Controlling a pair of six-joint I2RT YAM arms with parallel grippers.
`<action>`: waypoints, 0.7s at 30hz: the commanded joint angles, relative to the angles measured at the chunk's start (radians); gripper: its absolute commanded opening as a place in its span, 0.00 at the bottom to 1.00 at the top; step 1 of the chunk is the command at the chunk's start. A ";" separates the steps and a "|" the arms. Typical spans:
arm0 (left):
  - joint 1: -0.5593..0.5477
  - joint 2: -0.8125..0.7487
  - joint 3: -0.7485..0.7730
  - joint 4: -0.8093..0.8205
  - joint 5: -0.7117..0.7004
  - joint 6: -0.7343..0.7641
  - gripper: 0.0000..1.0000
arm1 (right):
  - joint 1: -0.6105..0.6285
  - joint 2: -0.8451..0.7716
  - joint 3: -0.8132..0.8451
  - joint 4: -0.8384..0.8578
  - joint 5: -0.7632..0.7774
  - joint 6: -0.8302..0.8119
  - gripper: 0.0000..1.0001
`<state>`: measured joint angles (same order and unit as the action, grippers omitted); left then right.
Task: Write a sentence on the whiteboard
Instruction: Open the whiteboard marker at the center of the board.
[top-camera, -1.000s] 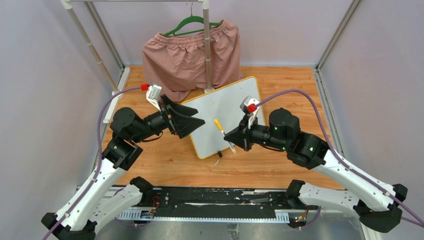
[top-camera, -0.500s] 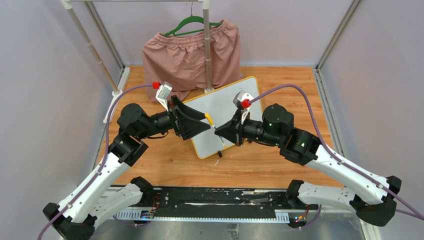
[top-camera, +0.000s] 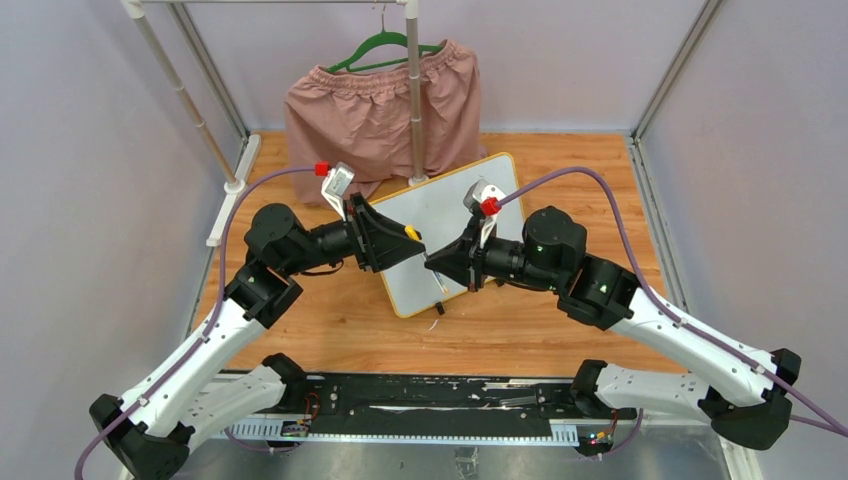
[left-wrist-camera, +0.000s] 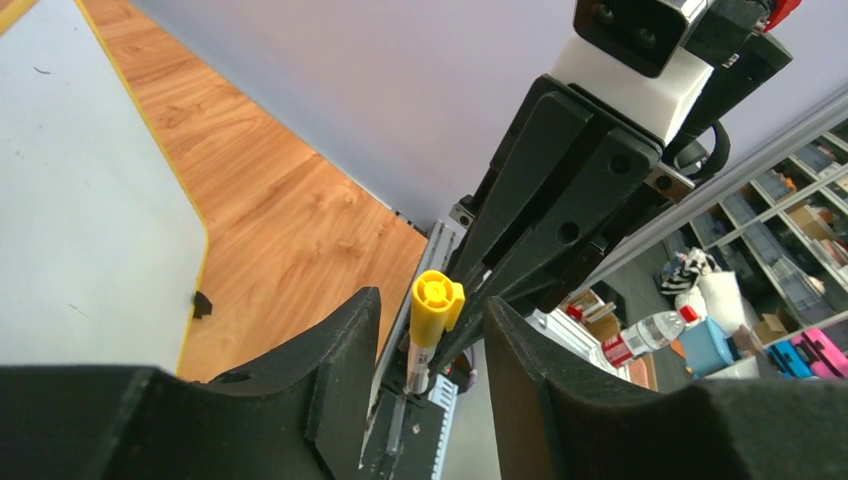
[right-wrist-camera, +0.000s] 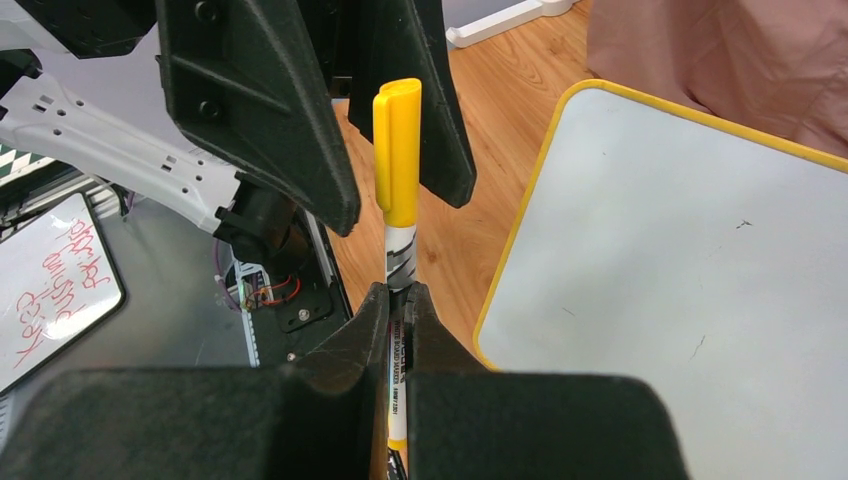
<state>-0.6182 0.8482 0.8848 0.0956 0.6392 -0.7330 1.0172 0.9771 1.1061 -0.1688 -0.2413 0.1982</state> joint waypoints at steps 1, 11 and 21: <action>-0.008 -0.008 0.027 0.031 -0.021 0.004 0.45 | 0.021 -0.004 0.037 0.035 -0.009 0.000 0.00; -0.012 -0.006 0.020 0.042 -0.016 -0.004 0.29 | 0.029 -0.003 0.036 0.033 -0.003 0.000 0.00; -0.016 -0.036 0.004 0.067 -0.020 -0.012 0.00 | 0.034 -0.027 0.004 0.071 0.019 0.054 0.56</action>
<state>-0.6250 0.8440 0.8848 0.1116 0.6197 -0.7364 1.0340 0.9787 1.1065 -0.1600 -0.2352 0.2222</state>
